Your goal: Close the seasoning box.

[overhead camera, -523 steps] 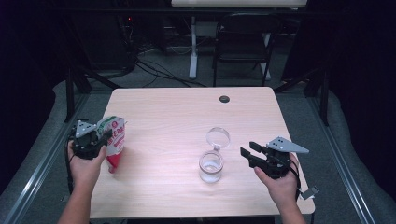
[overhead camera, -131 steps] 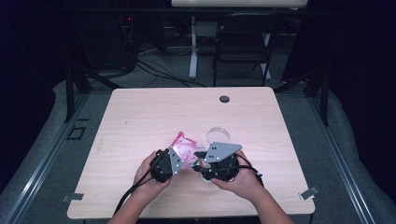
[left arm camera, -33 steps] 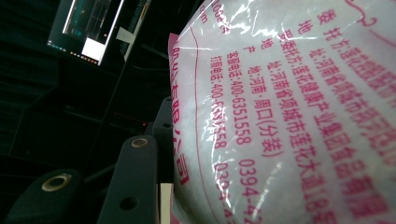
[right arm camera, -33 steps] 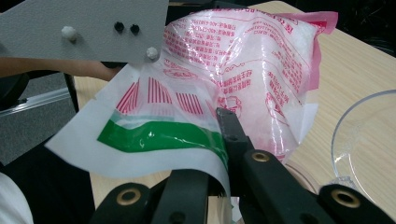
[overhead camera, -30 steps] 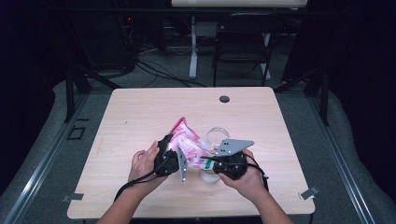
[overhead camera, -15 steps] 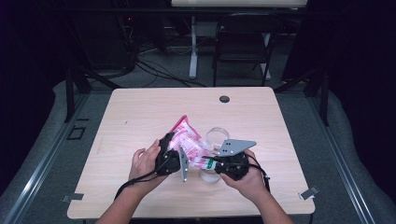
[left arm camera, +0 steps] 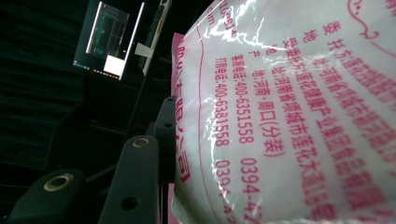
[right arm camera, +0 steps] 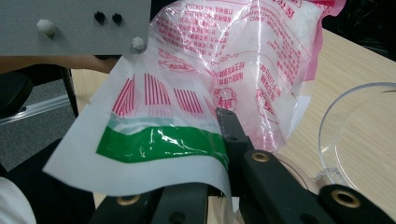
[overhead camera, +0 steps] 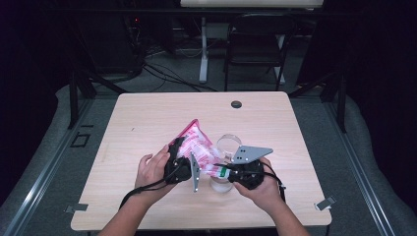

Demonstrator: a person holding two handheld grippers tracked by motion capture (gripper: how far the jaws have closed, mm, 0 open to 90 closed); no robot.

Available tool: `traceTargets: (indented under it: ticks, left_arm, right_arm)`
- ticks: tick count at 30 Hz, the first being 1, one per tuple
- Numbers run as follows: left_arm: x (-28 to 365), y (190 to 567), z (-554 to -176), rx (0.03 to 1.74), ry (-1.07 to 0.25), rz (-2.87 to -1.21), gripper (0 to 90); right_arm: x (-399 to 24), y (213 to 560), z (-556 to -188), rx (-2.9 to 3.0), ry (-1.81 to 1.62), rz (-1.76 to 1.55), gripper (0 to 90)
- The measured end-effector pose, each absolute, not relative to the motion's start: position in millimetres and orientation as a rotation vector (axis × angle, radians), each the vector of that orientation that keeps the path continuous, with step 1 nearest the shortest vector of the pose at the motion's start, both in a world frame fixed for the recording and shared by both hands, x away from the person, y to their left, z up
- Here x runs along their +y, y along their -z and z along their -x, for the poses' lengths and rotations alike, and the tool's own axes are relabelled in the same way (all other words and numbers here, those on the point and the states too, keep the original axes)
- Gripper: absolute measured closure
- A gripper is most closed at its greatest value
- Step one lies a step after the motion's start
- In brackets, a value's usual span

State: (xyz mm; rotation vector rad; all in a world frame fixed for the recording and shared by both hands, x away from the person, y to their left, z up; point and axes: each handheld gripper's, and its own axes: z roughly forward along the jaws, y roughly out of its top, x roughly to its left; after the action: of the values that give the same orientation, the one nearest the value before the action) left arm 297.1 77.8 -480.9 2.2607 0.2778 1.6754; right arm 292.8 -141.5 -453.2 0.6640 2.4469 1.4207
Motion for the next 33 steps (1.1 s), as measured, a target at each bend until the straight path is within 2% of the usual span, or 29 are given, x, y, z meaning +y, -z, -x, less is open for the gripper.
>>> traceTargets:
  ticks: [33]
  left_arm:
    - [71.6, 475.2, -293.3, 0.213, -1.75, -2.243, 62.7]
  right_arm:
    - [-144.9, 455.3, -294.6, 2.446, -1.391, -0.682, 90.0]
